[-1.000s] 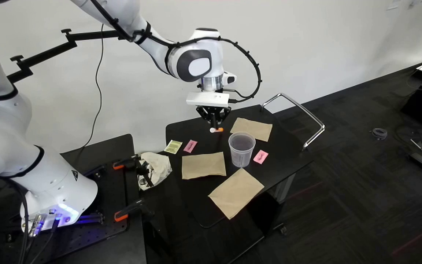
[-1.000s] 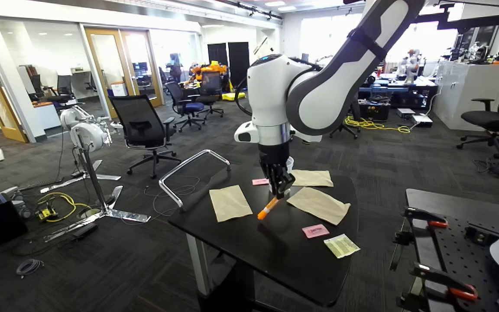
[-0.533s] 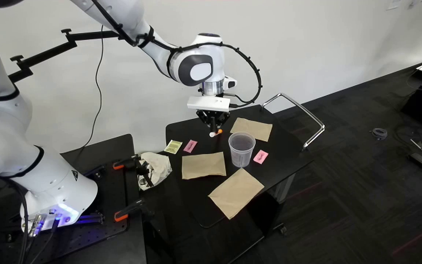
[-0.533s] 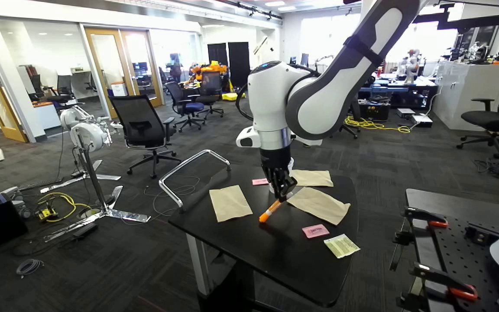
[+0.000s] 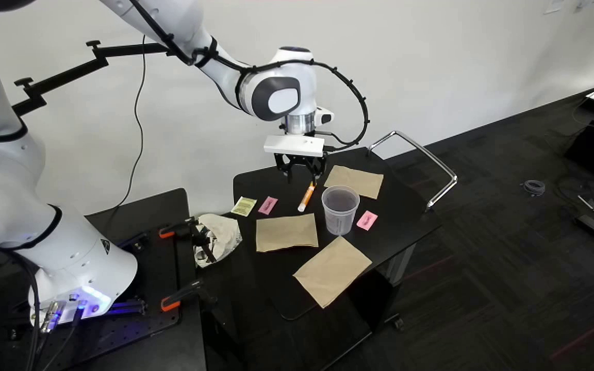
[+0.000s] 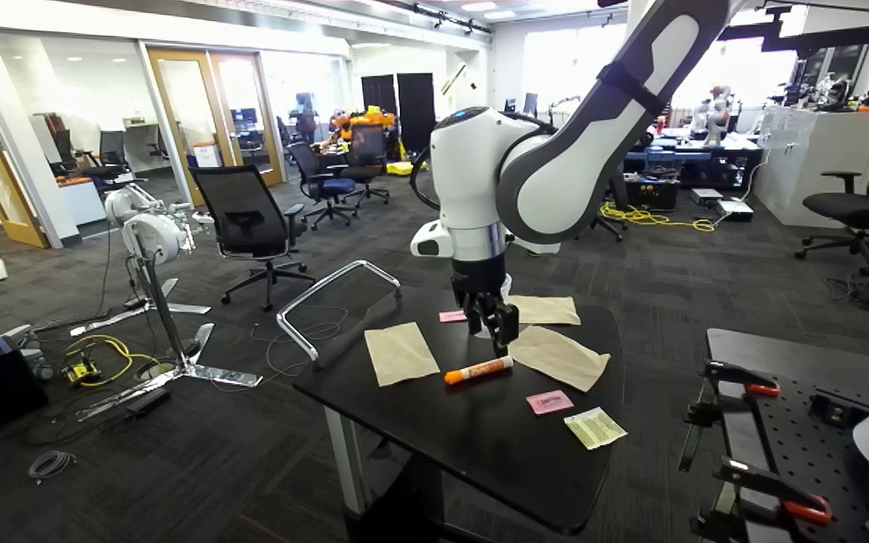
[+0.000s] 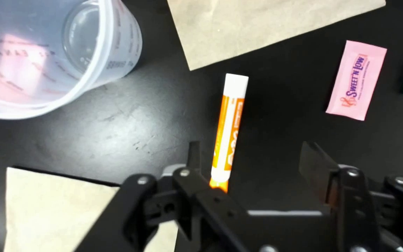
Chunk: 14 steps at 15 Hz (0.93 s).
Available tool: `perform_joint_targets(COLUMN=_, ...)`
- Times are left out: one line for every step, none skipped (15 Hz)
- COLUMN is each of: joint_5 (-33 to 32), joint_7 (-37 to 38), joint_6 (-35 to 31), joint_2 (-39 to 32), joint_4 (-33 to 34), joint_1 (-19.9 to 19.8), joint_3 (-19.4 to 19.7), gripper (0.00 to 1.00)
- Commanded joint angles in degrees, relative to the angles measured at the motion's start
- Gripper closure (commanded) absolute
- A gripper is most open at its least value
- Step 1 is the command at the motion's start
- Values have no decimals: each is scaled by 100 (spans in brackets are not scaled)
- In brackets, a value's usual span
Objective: Take the marker out of the cup and put it on the table
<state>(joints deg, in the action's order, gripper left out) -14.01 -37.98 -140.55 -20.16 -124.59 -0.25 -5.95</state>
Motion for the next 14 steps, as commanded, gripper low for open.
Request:
perform_joint_targets(joint_5=36, joint_7=-127, joint_6=301, joint_2=239, joint_4=20, joint_1=0, joint_3=-44, gripper=0)
perform_joint_targets(joint_5=25, joint_7=-122, joint_6=369, joint_2=309, joint_4=7, joint_1=15, joint_3=-52, gripper=0)
perform_joint_targets(joint_5=12, joint_7=-111, joint_6=450, joint_2=401, joint_4=-15, joint_1=35, joint_3=-61, gripper=0)
perform_joint_targets(joint_5=11, joint_7=-131, joint_6=538, joint_2=483, joint_4=-30, joint_1=46, joint_3=-74, gripper=0)
perform_joint_targets(joint_5=-2, joint_7=-117, joint_6=633, joint_2=581, joint_4=-44, joint_1=69, joint_3=-76, gripper=0)
perform_joint_targets(joint_5=-10, joint_7=-108, joint_6=746, joint_2=678, joint_4=-49, joint_1=92, joint_3=-77, gripper=0)
perform_joint_targets(joint_5=14, joint_7=-142, joint_6=853, joint_2=789, joint_4=-61, joint_1=103, joint_3=-85, gripper=0)
perform_joint_targets(joint_5=26, joint_7=-143, joint_6=951, joint_2=911, joint_4=-74, joint_1=121, joint_3=-86, gripper=0)
perform_joint_targets(joint_5=58, joint_7=-198, joint_6=1045, joint_2=1018, joint_4=-80, joint_1=126, joint_3=-101, gripper=0)
perform_joint_targets(joint_5=67, joint_7=-217, joint_6=1096, joint_2=1141, joint_4=-97, joint_1=135, joint_3=-103, gripper=0)
perform_joint_targets(joint_5=91, joint_7=-248, joint_6=1155, joint_2=1250, joint_4=-101, joint_1=144, joint_3=-104, gripper=0)
perform_joint_targets(joint_5=91, joint_7=-249, joint_6=1201, joint_2=1349, joint_4=-103, joint_1=162, joint_3=-92, gripper=0)
perform_joint_targets(joint_5=111, joint_7=-303, joint_6=1222, joint_2=1453, joint_4=-110, joint_1=168, joint_3=-82, gripper=0)
perform_joint_targets(joint_5=126, joint_7=-346, joint_6=1251, joint_2=1546, joint_4=-112, joint_1=178, joint_3=-72, gripper=0)
